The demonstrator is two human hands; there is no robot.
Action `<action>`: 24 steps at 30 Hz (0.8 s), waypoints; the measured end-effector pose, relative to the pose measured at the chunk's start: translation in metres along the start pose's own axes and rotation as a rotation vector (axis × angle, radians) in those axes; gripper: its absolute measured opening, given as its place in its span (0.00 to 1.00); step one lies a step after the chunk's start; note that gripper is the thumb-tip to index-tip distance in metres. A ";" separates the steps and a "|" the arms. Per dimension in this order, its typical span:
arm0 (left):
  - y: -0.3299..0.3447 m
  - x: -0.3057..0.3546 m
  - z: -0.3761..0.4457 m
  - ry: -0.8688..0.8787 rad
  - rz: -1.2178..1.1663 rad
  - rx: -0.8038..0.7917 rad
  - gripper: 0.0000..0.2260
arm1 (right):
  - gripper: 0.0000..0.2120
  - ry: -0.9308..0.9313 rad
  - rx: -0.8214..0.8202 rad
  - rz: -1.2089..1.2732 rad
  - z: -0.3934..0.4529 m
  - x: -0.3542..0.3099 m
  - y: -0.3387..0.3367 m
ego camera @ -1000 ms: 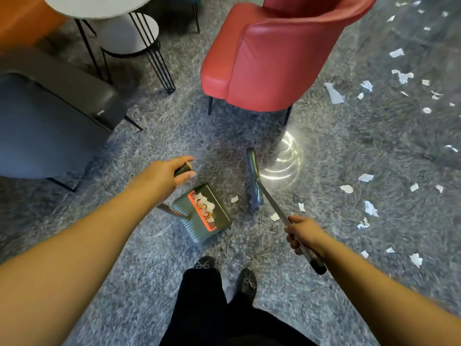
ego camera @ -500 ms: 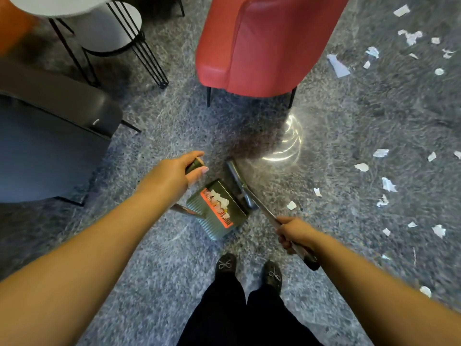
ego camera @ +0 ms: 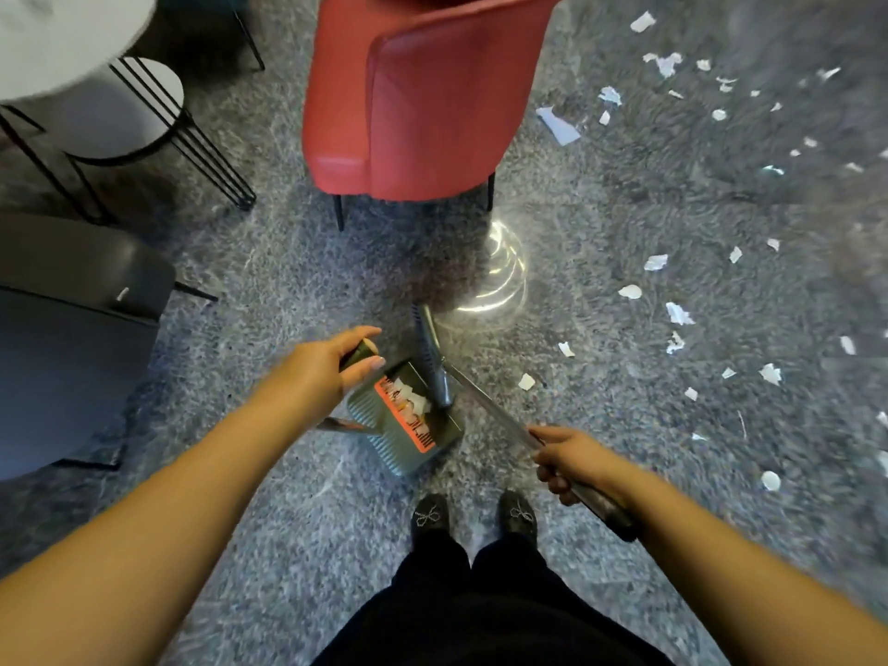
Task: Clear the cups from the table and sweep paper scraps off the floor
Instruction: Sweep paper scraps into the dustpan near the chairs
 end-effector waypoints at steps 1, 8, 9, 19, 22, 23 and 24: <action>0.003 0.007 0.003 0.016 -0.014 -0.027 0.20 | 0.25 -0.008 0.025 0.018 -0.004 0.002 -0.003; 0.025 0.054 0.031 0.136 0.100 -0.083 0.20 | 0.25 -0.075 0.167 0.217 -0.028 0.011 -0.034; 0.029 0.061 0.035 0.143 0.117 -0.083 0.20 | 0.26 -0.080 0.194 0.237 -0.029 0.013 -0.040; 0.080 0.154 0.096 0.285 0.259 -0.146 0.21 | 0.22 -0.052 0.344 0.394 -0.026 0.034 -0.150; 0.092 0.175 0.118 0.295 0.278 -0.160 0.20 | 0.24 -0.027 0.366 0.410 -0.014 0.036 -0.183; 0.093 0.179 0.123 0.292 0.284 -0.166 0.20 | 0.25 -0.020 0.381 0.411 -0.010 0.036 -0.193; 0.095 0.184 0.131 0.281 0.289 -0.171 0.20 | 0.25 -0.016 0.389 0.412 -0.004 0.035 -0.205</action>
Point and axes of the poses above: each hand's wrist, its own z-axis towards the middle knuckle, its own y-axis out of the palm, x = y × z, the point moved 3 cm from there along z, towards the middle knuckle, and after that the axes turned 3 degrees about y, right-handed, at the moved point
